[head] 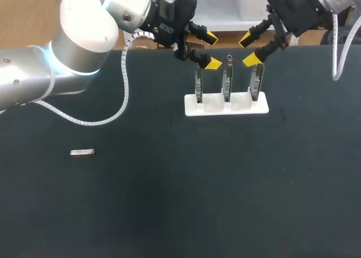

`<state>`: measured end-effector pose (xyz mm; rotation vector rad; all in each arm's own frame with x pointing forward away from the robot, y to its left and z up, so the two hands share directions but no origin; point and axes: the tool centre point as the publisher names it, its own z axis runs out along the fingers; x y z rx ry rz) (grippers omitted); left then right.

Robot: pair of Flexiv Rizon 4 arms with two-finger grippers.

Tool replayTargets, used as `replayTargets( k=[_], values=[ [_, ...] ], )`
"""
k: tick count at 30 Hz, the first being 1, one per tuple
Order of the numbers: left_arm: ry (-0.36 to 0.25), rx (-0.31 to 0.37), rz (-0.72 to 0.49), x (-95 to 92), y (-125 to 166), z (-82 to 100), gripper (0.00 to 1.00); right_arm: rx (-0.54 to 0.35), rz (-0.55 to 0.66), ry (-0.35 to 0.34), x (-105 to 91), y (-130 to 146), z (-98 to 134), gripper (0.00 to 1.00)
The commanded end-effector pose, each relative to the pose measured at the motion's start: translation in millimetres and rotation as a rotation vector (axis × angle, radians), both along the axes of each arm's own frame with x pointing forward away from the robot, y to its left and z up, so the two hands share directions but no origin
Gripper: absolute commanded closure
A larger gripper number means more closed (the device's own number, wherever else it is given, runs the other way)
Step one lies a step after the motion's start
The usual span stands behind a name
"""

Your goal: Pick up the optical module with the left hand, and insert it into the network port with the right hand.

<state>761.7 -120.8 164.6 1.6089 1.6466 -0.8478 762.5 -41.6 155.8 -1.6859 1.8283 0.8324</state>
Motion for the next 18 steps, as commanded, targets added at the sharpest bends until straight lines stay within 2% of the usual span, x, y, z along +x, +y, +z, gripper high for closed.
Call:
replayTargets(
  k=[1, 18],
  values=[
    [0.004, 0.007, -0.002, 1.7, -1, 1.0, 0.0, -0.012, -0.007, -0.015, -3.3, 2, 2, 1.0],
    [0.004, 0.007, -0.002, 1.7, -1, 1.0, 0.0, -0.009, 0.025, -0.032, 8.5, 10, 3, 1.0]
  ],
)
